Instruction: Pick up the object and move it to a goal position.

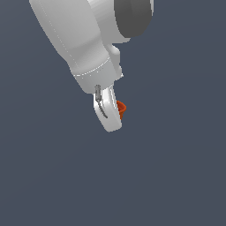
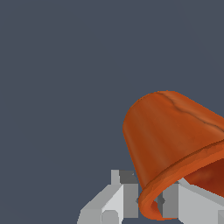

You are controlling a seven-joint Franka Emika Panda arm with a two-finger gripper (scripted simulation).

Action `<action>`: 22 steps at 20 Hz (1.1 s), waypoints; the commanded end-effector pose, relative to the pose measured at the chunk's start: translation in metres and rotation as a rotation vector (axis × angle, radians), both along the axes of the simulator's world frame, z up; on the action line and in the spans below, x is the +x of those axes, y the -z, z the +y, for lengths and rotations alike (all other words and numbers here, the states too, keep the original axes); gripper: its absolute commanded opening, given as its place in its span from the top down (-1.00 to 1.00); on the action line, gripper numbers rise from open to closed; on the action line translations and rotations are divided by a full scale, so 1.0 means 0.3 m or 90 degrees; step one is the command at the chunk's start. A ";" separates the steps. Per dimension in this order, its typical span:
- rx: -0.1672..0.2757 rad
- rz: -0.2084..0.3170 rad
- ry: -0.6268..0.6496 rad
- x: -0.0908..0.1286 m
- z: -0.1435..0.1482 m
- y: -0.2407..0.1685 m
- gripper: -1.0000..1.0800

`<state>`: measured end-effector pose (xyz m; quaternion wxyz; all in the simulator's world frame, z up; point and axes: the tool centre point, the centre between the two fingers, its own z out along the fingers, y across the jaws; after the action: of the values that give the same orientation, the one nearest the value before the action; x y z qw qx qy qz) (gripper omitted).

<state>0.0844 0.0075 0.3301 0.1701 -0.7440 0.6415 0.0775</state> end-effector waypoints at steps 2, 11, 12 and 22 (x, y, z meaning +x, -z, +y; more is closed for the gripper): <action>-0.013 -0.042 0.041 -0.001 0.042 -0.157 1.00; -0.044 -0.126 0.127 -0.023 0.143 -0.474 1.00; -0.048 -0.133 0.134 -0.027 0.154 -0.502 1.00; -0.071 -0.182 0.185 -0.050 0.227 -0.682 1.00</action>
<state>0.0702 0.0735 0.5277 0.2254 -0.6590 0.7127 -0.0836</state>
